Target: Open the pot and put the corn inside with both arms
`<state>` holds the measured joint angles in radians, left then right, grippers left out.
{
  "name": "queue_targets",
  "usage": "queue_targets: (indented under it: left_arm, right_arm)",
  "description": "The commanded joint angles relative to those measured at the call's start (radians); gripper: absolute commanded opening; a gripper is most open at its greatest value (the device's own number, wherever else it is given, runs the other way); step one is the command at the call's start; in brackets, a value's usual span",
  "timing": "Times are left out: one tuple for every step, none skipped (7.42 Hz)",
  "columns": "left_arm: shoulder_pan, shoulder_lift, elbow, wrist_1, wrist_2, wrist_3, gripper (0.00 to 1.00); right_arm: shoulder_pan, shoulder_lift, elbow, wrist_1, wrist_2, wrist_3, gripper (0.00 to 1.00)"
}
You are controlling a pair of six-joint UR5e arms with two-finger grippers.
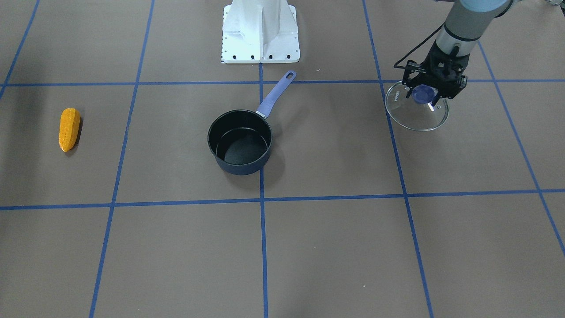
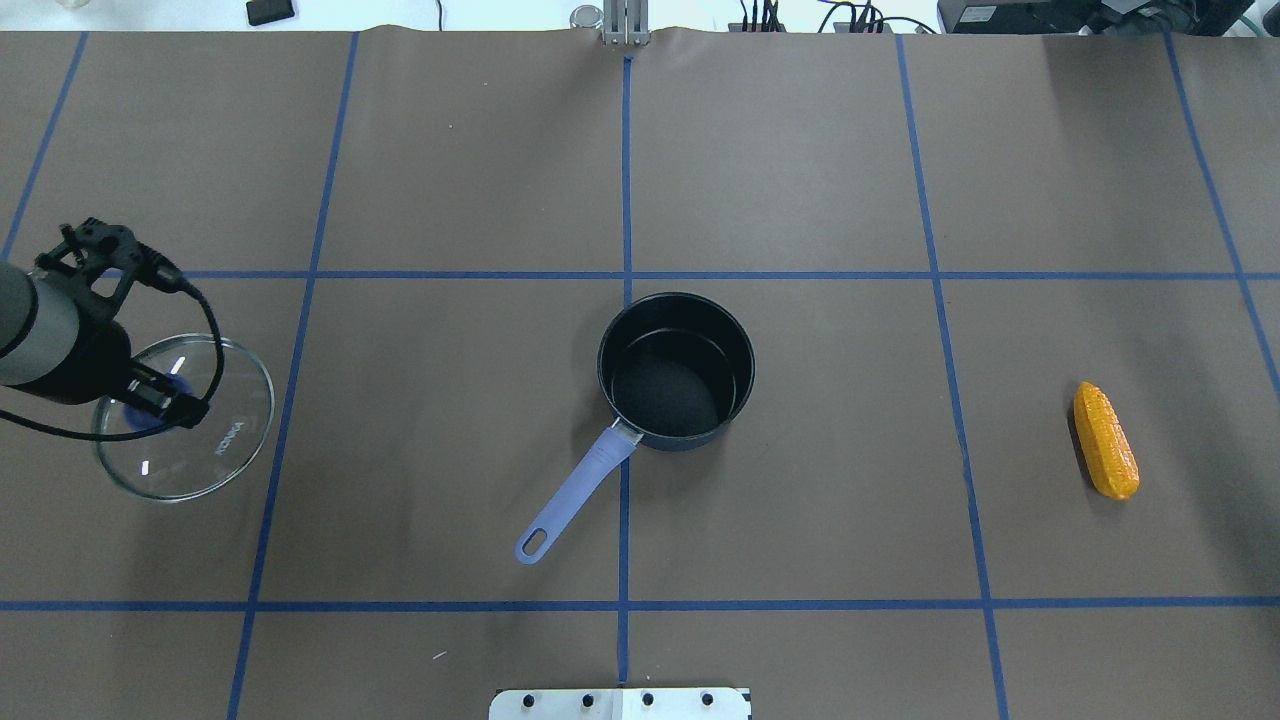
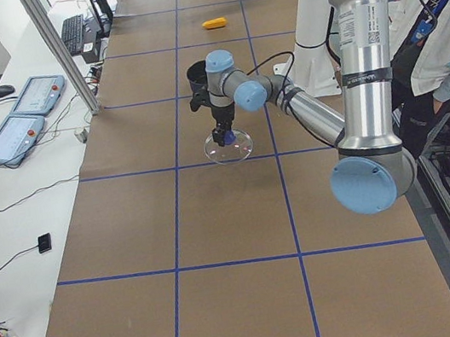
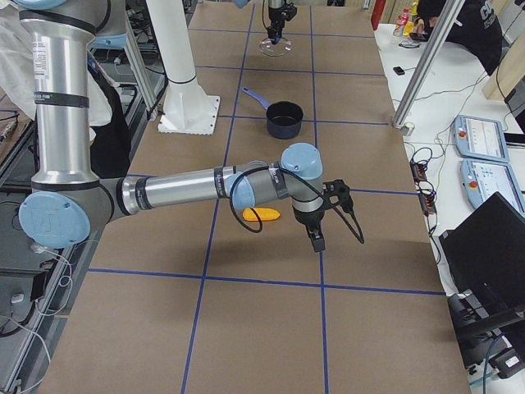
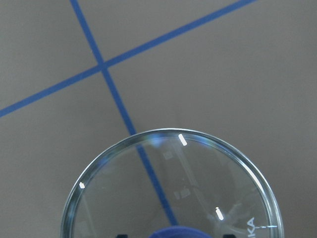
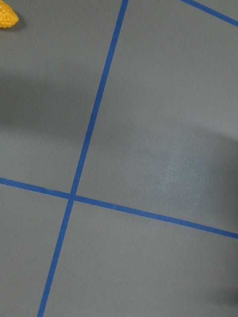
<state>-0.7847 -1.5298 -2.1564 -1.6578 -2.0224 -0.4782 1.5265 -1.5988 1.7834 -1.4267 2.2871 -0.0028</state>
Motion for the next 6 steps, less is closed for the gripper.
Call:
queue_targets:
  left_arm:
    - [-0.005, 0.120, 0.071, -0.174, -0.007, 0.050, 0.00]
    - [-0.005, 0.119, 0.184, -0.307, -0.007, 0.047, 0.00]
    - [-0.005, 0.120, 0.301, -0.491, -0.024, 0.047, 0.00]
    - [-0.005, 0.120, 0.358, -0.561, -0.091, 0.041, 0.00]
    - [-0.005, 0.120, 0.356, -0.560, -0.102, 0.036, 0.00]
    - [-0.004, 0.115, 0.359, -0.557, -0.101, 0.036, 0.18]
  right_arm:
    - [0.000, -0.001, -0.001, 0.000, 0.000, 0.000, 1.00]
    - [-0.002, -0.001, -0.001, 0.000, 0.000, 0.000, 1.00]
    - [-0.002, -0.001, 0.001, 0.000, 0.000, 0.000, 1.00]
    - [-0.002, -0.001, -0.001, 0.000, 0.000, 0.000, 1.00]
    - [-0.003, 0.000, -0.001, 0.000, -0.002, 0.000, 1.00]
    - [-0.003, 0.000, -0.001, 0.000, -0.002, 0.000, 1.00]
